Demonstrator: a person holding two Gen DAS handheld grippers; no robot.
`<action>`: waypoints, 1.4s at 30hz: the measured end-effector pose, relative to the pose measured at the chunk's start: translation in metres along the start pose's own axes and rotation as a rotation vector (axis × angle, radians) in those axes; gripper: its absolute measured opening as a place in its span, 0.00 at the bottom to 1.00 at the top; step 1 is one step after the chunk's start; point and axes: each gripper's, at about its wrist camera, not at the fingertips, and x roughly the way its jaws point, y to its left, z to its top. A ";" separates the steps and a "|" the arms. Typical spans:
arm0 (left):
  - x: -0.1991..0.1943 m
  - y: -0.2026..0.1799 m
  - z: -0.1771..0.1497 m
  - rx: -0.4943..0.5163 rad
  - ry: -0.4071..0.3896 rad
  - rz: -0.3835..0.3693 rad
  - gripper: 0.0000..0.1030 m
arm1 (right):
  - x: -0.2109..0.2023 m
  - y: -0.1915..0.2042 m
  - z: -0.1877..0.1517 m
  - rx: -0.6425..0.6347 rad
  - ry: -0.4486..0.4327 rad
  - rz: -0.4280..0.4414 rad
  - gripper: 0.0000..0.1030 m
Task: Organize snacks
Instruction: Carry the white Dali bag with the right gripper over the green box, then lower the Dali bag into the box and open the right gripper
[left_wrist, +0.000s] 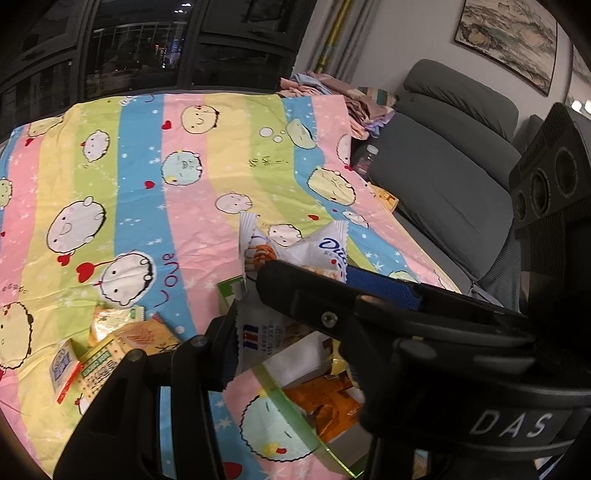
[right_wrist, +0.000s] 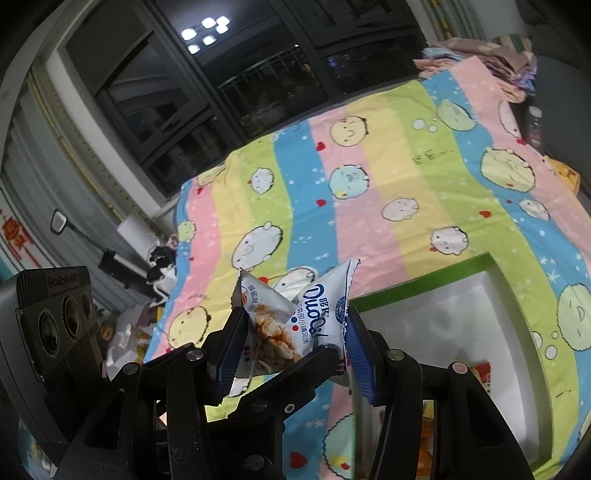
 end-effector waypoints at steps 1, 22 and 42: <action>0.003 -0.002 0.001 0.002 0.006 -0.005 0.46 | 0.000 -0.003 0.000 0.005 0.000 -0.003 0.54; 0.069 -0.025 0.003 -0.001 0.150 -0.045 0.46 | 0.013 -0.071 0.000 0.166 0.066 -0.064 0.54; 0.140 -0.010 -0.015 -0.100 0.327 -0.060 0.46 | 0.063 -0.127 -0.016 0.317 0.235 -0.107 0.54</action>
